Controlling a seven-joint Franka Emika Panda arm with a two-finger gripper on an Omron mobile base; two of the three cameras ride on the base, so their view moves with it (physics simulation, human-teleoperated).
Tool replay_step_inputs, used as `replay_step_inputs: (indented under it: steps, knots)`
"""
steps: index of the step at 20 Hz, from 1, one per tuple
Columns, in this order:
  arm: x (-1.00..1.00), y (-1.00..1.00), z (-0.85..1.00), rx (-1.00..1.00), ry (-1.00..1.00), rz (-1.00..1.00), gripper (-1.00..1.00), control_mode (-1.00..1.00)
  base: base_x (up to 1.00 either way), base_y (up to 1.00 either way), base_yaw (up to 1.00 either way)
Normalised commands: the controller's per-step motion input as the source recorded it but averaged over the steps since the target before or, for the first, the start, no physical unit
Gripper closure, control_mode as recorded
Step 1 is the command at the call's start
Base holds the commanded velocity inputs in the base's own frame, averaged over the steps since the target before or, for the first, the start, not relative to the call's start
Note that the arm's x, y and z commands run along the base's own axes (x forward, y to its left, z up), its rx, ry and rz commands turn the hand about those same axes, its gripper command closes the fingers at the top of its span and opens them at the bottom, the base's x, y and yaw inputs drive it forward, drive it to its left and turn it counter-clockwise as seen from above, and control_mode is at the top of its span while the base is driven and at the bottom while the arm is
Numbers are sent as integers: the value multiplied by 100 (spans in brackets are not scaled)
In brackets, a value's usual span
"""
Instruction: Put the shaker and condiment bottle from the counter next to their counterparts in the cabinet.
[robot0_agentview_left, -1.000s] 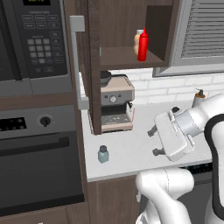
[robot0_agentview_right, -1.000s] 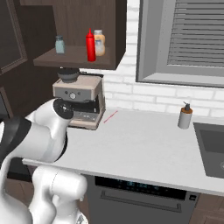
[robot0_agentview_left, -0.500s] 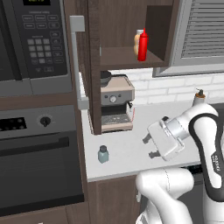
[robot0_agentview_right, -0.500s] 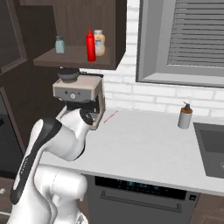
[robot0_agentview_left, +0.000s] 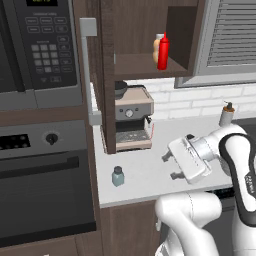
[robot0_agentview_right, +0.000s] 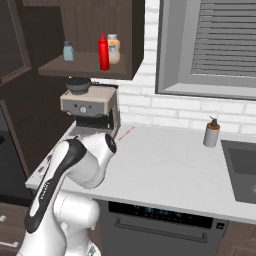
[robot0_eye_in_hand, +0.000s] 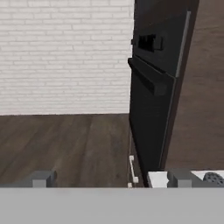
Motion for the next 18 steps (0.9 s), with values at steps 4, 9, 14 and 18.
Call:
replay_step_inputs:
  steps: [4,9,14,18]
  knots:
    - [-28,6,0,30,-31,-9,-100,-100,0,0,0]
    - [-31,7,-10,0,-3,3,-100,-100,0,0,0]
    - [-51,48,-31,0,-10,2,-100,-100,0,0,0]
    - [-2,23,0,3,-2,0,-100,-100,0,0,0]
